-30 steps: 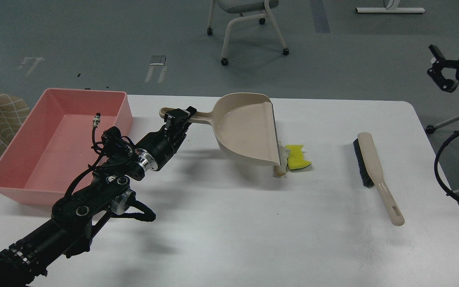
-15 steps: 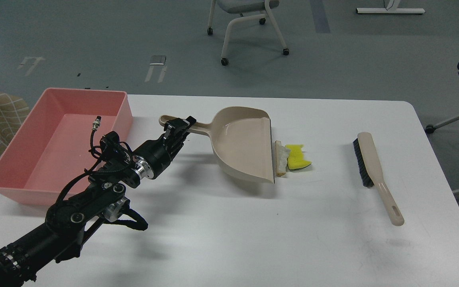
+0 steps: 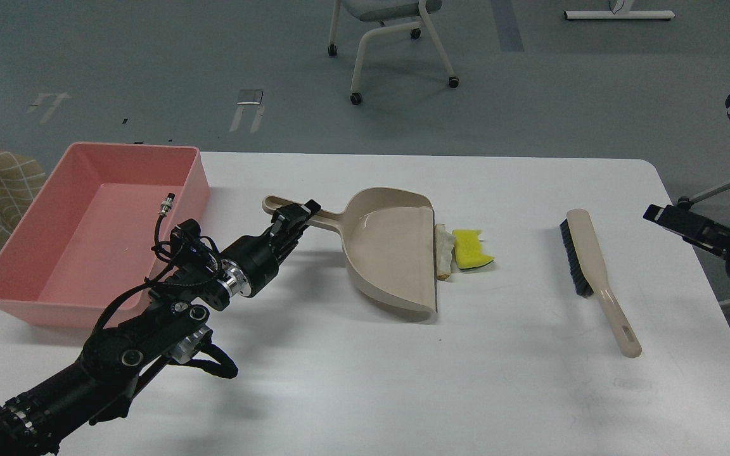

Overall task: Sweep and dump garbage into bin
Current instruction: 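Grasp the wooden brush handle with the right gripper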

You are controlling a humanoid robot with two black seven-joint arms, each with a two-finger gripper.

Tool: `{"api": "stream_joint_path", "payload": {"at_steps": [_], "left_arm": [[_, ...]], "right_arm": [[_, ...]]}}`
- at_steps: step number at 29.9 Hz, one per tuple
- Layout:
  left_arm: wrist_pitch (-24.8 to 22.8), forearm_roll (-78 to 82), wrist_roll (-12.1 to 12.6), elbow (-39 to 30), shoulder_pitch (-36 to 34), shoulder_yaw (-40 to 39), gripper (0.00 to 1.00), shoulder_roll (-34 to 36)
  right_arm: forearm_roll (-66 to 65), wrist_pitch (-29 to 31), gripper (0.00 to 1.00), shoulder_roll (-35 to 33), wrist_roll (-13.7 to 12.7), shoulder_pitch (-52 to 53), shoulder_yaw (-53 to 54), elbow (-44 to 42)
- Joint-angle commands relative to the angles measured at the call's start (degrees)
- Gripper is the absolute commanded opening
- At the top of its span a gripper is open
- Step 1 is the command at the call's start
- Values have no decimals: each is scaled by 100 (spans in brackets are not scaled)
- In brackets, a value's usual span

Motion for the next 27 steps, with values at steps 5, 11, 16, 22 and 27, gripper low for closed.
{"api": "stream_joint_path", "payload": {"at_steps": [5, 11, 16, 22, 27], "left_arm": [[19, 3, 18, 0, 8, 2, 0, -123], [28, 3, 27, 0, 26, 2, 0, -132], [37, 12, 36, 0, 26, 2, 1, -132], [37, 12, 36, 0, 26, 11, 1, -115], [28, 12, 36, 0, 26, 11, 1, -123]], "right_arm": [[-378, 0, 71, 51, -9, -185, -400, 218], [-422, 0, 71, 218, -9, -282, -533, 429], [-623, 0, 71, 218, -17, -378, -550, 438], [-703, 0, 71, 288, -26, -545, -559, 412], [-703, 0, 62, 306, -61, -599, -559, 421]]}}
